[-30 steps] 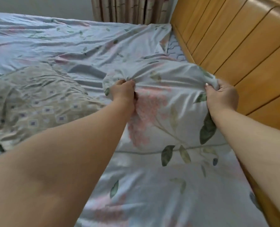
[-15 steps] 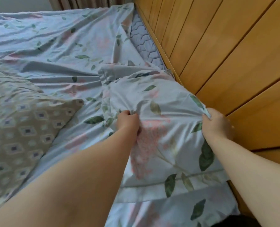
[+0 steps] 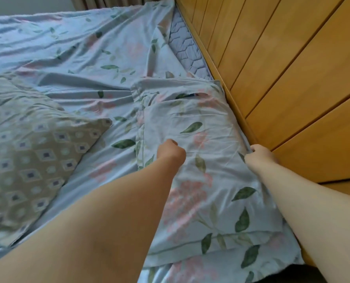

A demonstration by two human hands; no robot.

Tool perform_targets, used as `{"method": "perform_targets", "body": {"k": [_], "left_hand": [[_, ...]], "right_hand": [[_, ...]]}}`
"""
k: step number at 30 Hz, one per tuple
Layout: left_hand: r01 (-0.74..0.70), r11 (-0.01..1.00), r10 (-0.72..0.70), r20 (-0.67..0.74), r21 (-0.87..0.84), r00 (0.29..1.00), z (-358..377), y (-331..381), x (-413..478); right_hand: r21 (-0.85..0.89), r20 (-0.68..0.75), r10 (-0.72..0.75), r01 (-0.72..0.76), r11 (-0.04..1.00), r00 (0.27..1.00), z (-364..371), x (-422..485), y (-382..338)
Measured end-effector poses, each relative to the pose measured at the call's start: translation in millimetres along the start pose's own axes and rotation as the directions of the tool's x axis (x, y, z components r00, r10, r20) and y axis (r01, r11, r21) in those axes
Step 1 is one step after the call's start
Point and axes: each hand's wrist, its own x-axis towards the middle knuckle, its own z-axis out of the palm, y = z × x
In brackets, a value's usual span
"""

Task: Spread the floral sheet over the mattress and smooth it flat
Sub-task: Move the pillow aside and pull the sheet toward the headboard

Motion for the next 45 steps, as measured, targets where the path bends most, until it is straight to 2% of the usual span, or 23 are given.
{"method": "perform_targets", "body": {"k": [4, 10, 16, 20, 25, 27, 29, 32, 34, 38, 39, 42, 45], "left_hand": [[-0.003, 0.999, 0.003, -0.004, 0.041, 1.0, -29.4, -17.0, -8.7], [0.007, 0.999, -0.005, -0.05, 0.047, 0.999, -88.0, -78.7, -15.5], [0.002, 0.947, 0.004, -0.02, 0.322, 1.0, -134.2, -203.1, -21.6], [0.041, 0.899, -0.063, 0.036, 0.436, 0.997, -155.1, -297.3, -27.7], [0.069, 0.881, -0.166, 0.169, 0.469, 0.972, -154.4, -392.3, -35.7], [0.025, 0.872, -0.167, 0.249, 0.489, 0.954, -149.2, -418.9, -42.4], [-0.083, 0.82, -0.128, 0.324, 0.566, 0.937, -143.7, -439.1, -48.1], [-0.214, 0.716, -0.035, 0.34, 0.664, 0.94, -137.3, -460.3, -56.8], [-0.23, 0.69, -0.054, 0.366, 0.686, 0.929, -133.7, -468.7, -60.9], [-0.166, 0.759, -0.168, 0.435, 0.63, 0.884, -135.8, -464.4, -65.3], [-0.145, 0.777, -0.184, 0.442, 0.613, 0.878, -138.4, -460.4, -65.8], [-0.055, 0.84, -0.215, 0.425, 0.54, 0.879, -149.9, -446.0, -67.7], [0.014, 0.887, -0.209, 0.373, 0.462, 0.904, -169.4, -432.3, -74.3]], "right_hand": [[-0.024, 0.043, -0.075, 0.076, 0.997, 0.996, 12.8, -21.9, -30.1], [-0.022, 0.099, -0.197, 0.2, 0.98, 0.975, 54.8, -77.4, -90.2], [-0.077, 0.246, -0.3, 0.328, 0.942, 0.922, 154.0, -142.5, -128.9], [-0.132, 0.409, -0.272, 0.352, 0.927, 0.871, 239.4, -184.9, -121.6], [-0.204, 0.553, -0.203, 0.367, 0.907, 0.808, 325.1, -220.3, -105.9], [-0.212, 0.593, -0.184, 0.372, 0.904, 0.784, 349.7, -228.7, -98.0], [-0.249, 0.639, -0.133, 0.368, 0.896, 0.757, 367.8, -236.2, -90.3], [-0.33, 0.665, -0.095, 0.406, 0.852, 0.741, 383.3, -248.7, -73.4], [-0.358, 0.69, -0.064, 0.416, 0.836, 0.721, 389.6, -255.8, -58.9], [-0.355, 0.781, 0.055, 0.37, 0.858, 0.622, 391.0, -265.4, -45.0], [-0.358, 0.784, 0.064, 0.366, 0.859, 0.617, 388.0, -267.5, -47.1], [-0.317, 0.752, 0.006, 0.354, 0.88, 0.659, 375.5, -270.2, -63.4], [-0.241, 0.662, -0.132, 0.377, 0.894, 0.737, 362.0, -272.1, -88.5]]}}
